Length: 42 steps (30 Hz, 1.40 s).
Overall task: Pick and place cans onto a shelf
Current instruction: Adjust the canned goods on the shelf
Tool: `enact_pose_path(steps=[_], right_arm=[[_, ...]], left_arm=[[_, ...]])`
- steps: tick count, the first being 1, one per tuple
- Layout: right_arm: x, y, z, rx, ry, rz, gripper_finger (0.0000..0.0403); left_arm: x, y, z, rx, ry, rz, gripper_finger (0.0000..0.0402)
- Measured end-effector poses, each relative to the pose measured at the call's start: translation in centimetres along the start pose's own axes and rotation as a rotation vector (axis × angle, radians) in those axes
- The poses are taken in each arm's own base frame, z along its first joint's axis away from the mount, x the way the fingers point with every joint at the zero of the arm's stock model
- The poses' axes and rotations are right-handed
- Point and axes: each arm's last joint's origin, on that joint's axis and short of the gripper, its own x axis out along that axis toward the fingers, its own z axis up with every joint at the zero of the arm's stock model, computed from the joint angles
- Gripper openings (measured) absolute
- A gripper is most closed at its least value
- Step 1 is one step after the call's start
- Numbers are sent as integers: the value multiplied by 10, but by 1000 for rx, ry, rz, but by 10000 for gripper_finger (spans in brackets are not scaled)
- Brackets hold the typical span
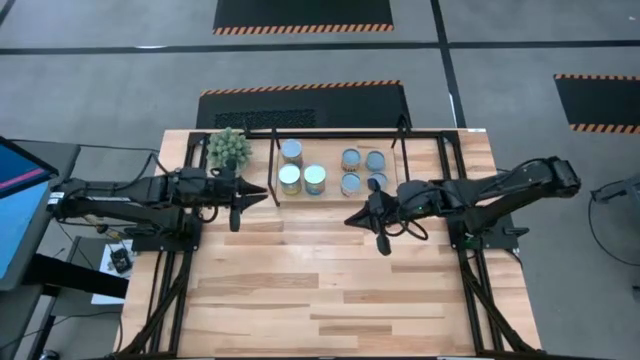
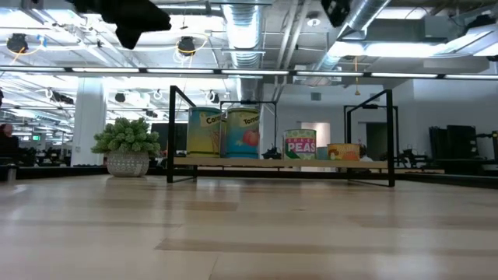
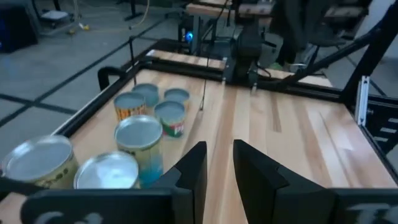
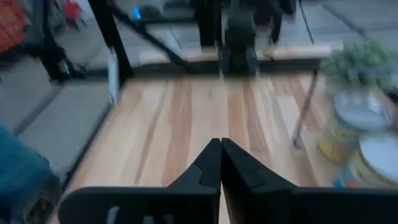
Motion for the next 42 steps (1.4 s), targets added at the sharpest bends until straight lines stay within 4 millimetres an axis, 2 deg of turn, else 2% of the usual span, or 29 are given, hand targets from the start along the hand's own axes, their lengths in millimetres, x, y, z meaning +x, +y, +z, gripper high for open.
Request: enact_pose_path(steps=[5,10,16,28,38,42], right_arm=[[4,-5,-6,7,-4,21,30],[9,-5,-26,73,-3,51,32],[12,-1,-45,82,-56,84,32],[15,-7,-76,136,-170,99,33],[14,-15,-85,131,-179,69,33],[15,-21,-87,138,-154,41,33]], left_arm=[[5,1,-12,10,24,-18,68],[10,1,-27,5,14,-62,68],[9,1,-29,6,-26,-66,68],[11,1,-31,49,-12,-92,68],[17,3,-49,-8,-91,-119,68],[11,6,-47,-15,-119,-112,68]])
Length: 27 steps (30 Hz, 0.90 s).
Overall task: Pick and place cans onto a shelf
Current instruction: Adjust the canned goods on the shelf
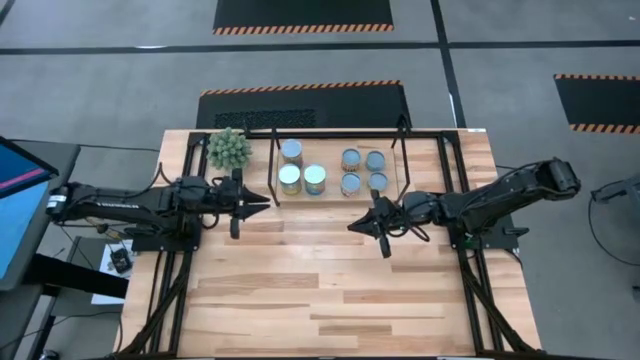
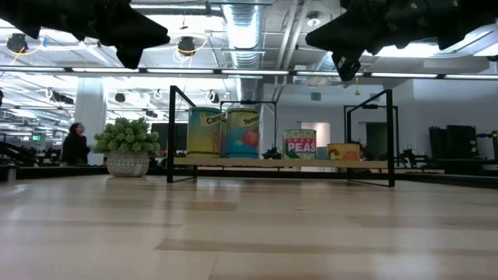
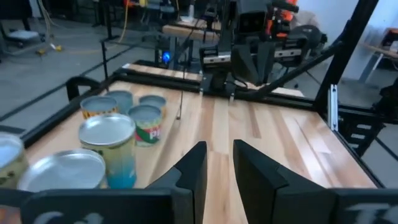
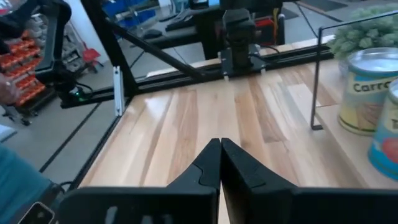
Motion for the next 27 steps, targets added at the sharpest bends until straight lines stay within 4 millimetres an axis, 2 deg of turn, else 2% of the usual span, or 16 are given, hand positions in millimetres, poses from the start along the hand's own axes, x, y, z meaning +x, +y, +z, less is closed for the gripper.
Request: enact_pose_path(steps=[4,12,23,25,27], right_arm=[[0,-6,5,56,-39,-14,33],[-2,-17,21,352,-194,-4,33],[-2,-22,29,453,-282,-23,33],[-3,-25,44,440,-364,-14,33],[-5,-27,69,335,-430,21,33]], left_arm=[[-9,1,6,7,-47,3,68],[-13,2,8,12,-74,31,68],[-14,3,12,40,-121,92,68],[-14,4,12,40,-123,110,68],[-14,4,12,39,-123,128,68]])
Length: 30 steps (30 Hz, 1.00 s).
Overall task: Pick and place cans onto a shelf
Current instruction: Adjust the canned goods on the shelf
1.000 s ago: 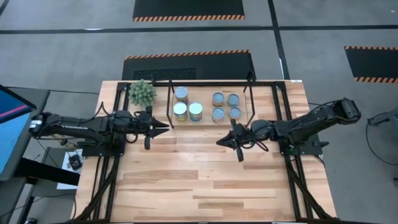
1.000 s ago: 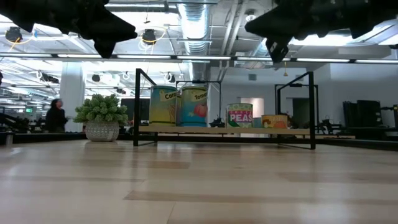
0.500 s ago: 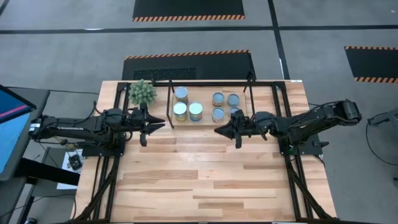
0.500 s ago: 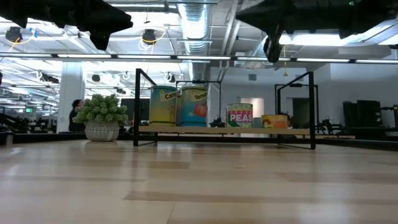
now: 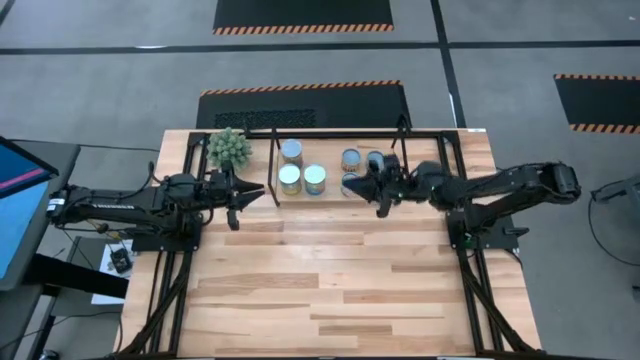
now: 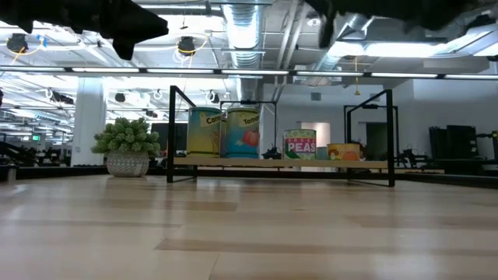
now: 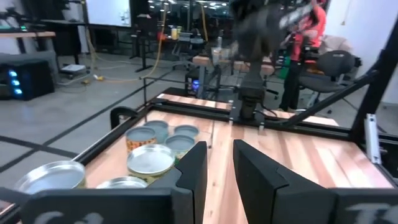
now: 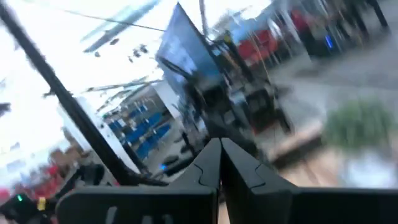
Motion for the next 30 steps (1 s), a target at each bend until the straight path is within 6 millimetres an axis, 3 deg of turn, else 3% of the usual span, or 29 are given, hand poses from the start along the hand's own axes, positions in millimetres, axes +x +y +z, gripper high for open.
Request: enact_pose_path(steps=[3,6,9,14,23,30], right_arm=[[15,6,28,-181,16,18,33],[31,6,52,-321,140,-128,33],[40,-12,65,-334,348,-363,33],[65,-38,83,-310,460,-507,33],[119,-82,64,-354,673,-427,33],[147,-98,59,-435,778,-415,33]], left_arm=[[0,1,0,21,-2,21,68],[0,1,0,33,-3,36,68],[0,1,0,28,-4,45,68],[-2,1,2,4,-22,45,68],[-11,3,8,20,-71,55,68],[-16,4,11,42,-92,64,68]])
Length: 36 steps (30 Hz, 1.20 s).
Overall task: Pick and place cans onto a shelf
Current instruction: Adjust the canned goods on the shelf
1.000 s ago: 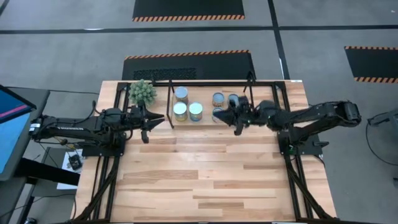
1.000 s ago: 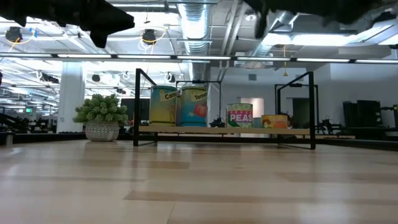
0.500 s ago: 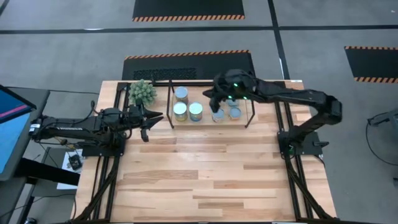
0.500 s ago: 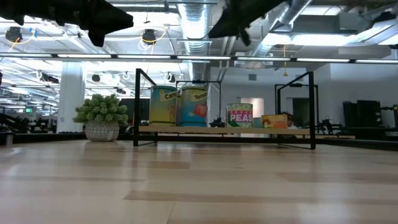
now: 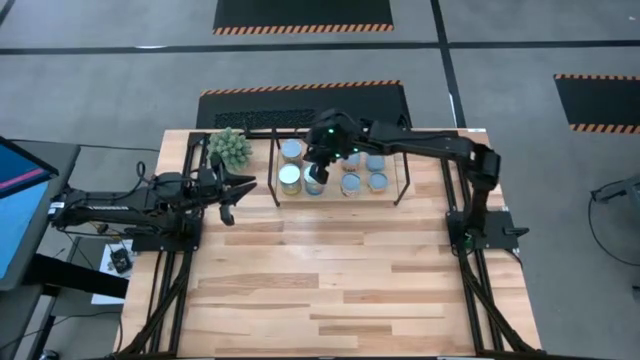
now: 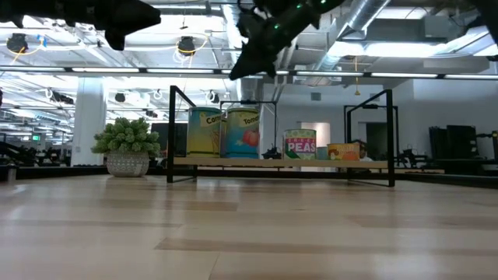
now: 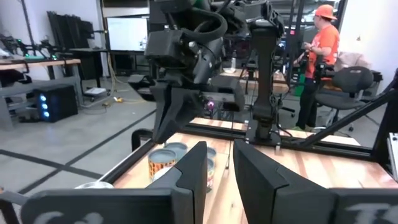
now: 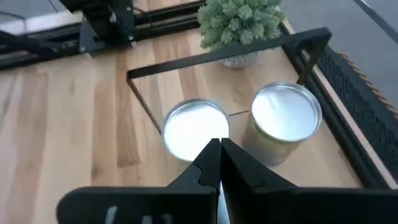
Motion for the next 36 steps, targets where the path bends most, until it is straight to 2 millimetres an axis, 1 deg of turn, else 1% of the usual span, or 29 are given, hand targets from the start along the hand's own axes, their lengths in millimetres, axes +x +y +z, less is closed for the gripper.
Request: enact_pose_path(steps=[3,5,10,12,21,24,28,31,36], right_arm=[[11,-2,-3,-22,77,1,33],[20,-3,-3,-23,92,3,33],[31,0,-3,-31,112,11,32],[33,-1,-5,-38,130,11,29],[32,-1,-4,-82,118,13,20],[41,2,-8,-100,134,21,24],[44,3,-9,-104,139,25,26],[47,3,-17,-101,199,27,23],[46,6,-15,-123,186,32,18]], left_arm=[[0,1,0,-1,-3,15,68],[0,1,0,3,0,16,68],[0,1,0,14,3,16,68],[0,1,0,17,3,16,68],[0,1,0,39,3,16,68],[0,1,0,38,3,16,68],[0,1,0,39,5,16,68],[0,1,-1,39,5,16,68],[0,1,-1,40,7,16,68]])
